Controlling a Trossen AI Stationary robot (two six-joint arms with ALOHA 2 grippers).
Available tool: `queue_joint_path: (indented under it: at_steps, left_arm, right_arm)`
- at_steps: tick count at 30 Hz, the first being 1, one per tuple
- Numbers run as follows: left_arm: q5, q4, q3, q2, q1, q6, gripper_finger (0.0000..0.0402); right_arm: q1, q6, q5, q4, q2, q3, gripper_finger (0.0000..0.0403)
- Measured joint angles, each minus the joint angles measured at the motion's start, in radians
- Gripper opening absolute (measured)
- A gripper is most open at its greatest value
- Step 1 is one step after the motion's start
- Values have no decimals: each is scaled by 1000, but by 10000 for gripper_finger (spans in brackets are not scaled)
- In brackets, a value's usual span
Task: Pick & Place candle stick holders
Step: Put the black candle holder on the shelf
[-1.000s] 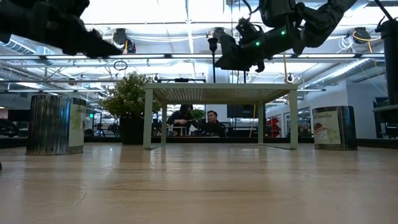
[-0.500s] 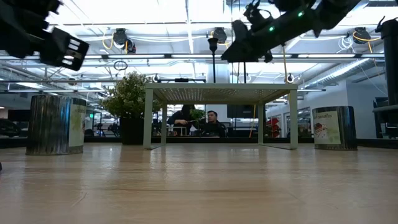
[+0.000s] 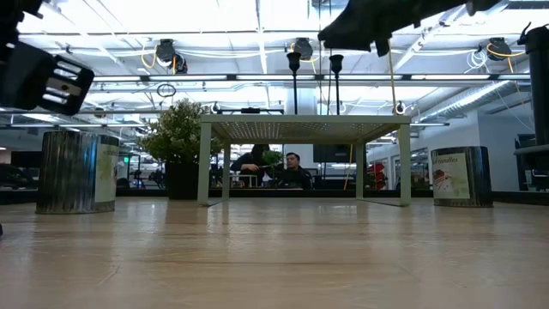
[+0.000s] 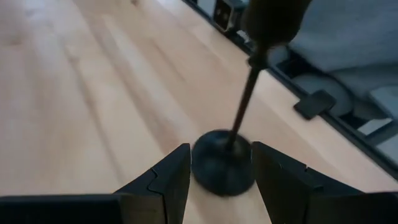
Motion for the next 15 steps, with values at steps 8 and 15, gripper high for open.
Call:
queue_joint_path:
  at_steps: [8, 15]
  left_arm:
    - [0, 316, 0, 202, -46, -8, 177]
    - [-1, 459, 1, 321, -51, -5, 177]
  right_arm:
    - [44, 0, 0, -33, 3, 0, 144]
    - [77, 2, 0, -46, 3, 0, 144]
